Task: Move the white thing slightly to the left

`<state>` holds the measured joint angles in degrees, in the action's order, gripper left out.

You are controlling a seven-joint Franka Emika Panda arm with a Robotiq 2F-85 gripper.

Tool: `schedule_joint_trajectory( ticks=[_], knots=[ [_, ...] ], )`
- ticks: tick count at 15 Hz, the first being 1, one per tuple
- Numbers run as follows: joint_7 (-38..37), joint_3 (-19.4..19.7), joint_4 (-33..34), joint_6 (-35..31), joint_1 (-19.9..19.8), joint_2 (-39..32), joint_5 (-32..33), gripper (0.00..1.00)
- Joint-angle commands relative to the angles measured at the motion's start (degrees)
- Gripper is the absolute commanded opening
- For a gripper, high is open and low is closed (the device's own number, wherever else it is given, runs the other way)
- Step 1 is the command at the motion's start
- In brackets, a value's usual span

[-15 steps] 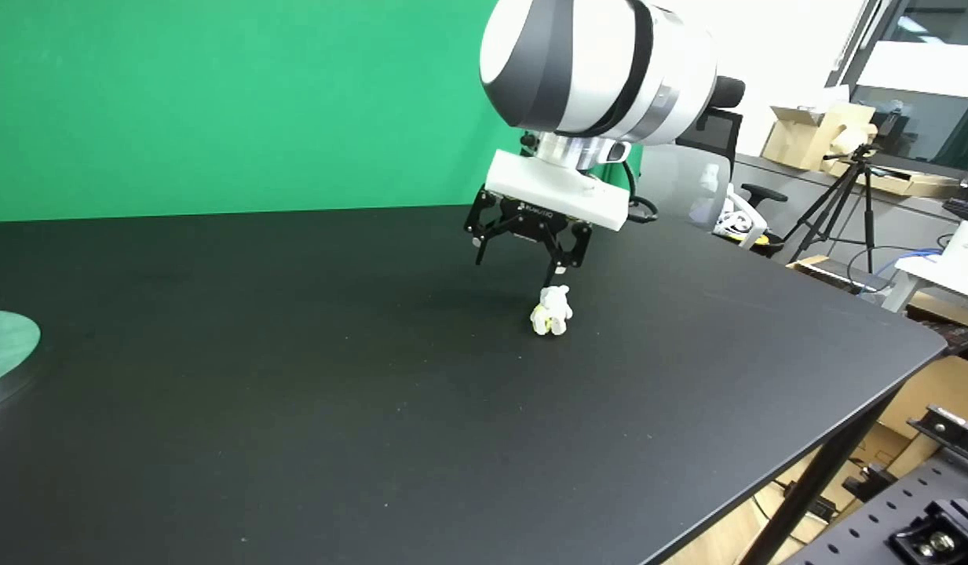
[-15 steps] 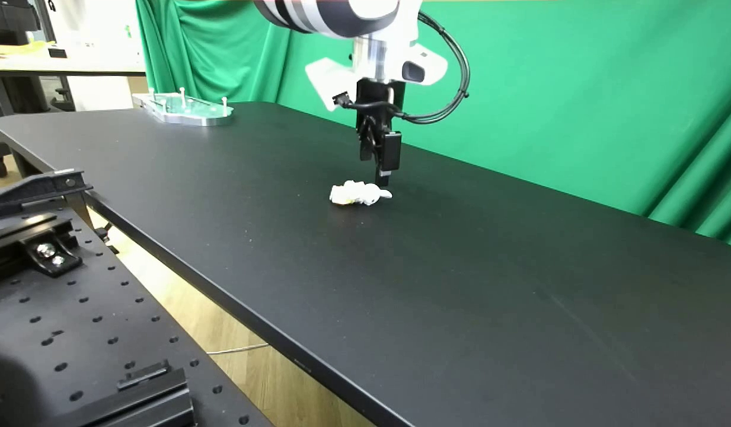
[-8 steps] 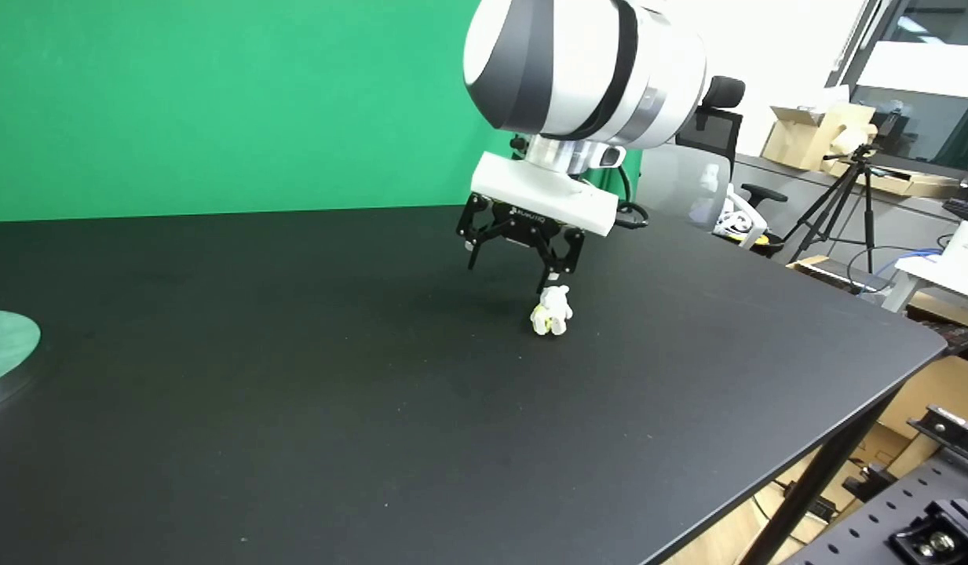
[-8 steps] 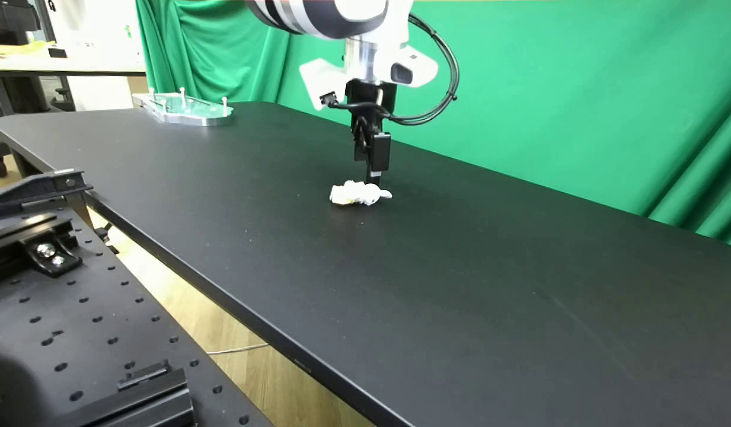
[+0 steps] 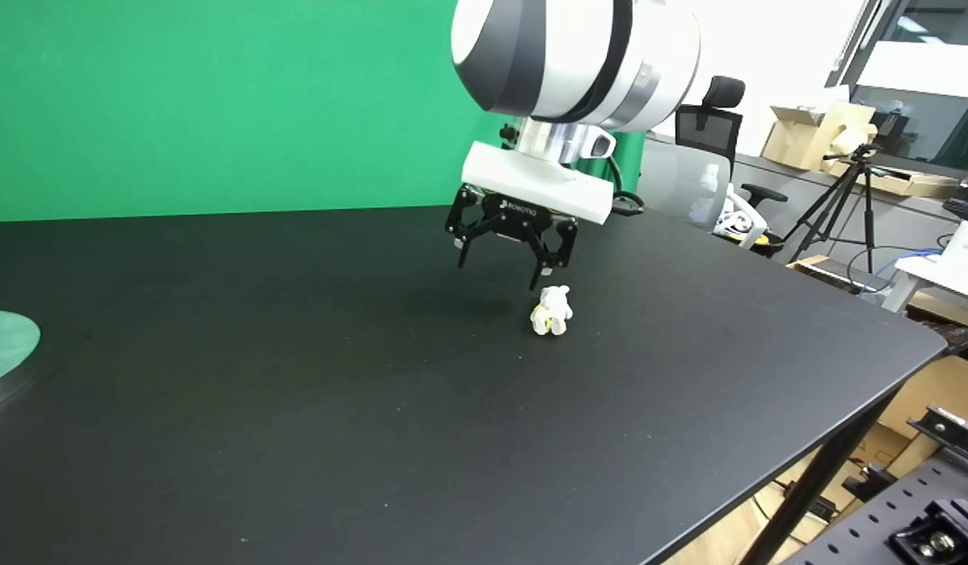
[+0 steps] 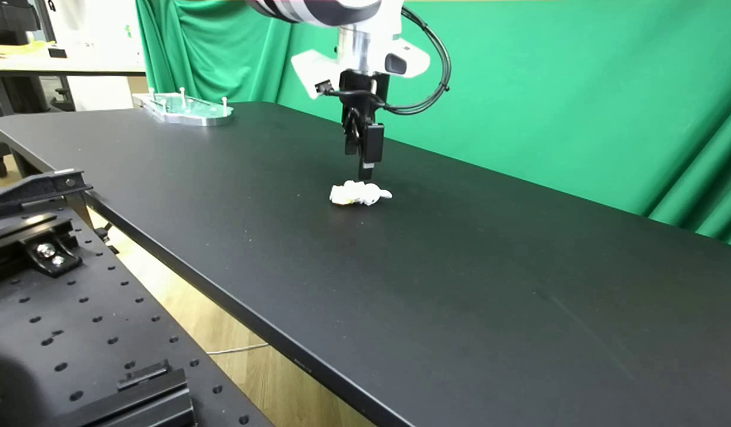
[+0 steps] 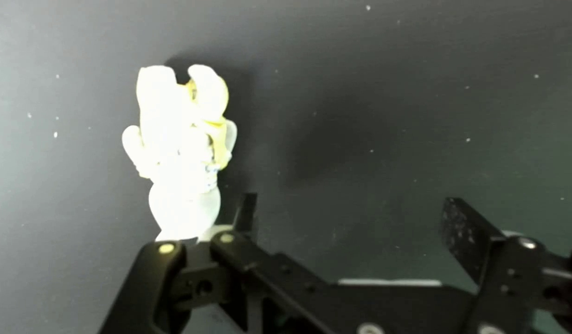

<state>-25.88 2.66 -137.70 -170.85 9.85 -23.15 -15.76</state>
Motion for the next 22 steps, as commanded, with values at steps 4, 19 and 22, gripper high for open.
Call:
schedule_joint_trajectory(
  ticks=[4,19,22],
  knots=[
    [-11.0,6.7,-2.6,5.7,9.7,6.8,7.5,1.00],
    [-39.6,23.6,-14.9,-5.1,22.9,12.1,24.9,1.00],
    [-40.0,23.7,-15.1,-5.1,23.0,12.5,24.9,1.00]
  ],
)
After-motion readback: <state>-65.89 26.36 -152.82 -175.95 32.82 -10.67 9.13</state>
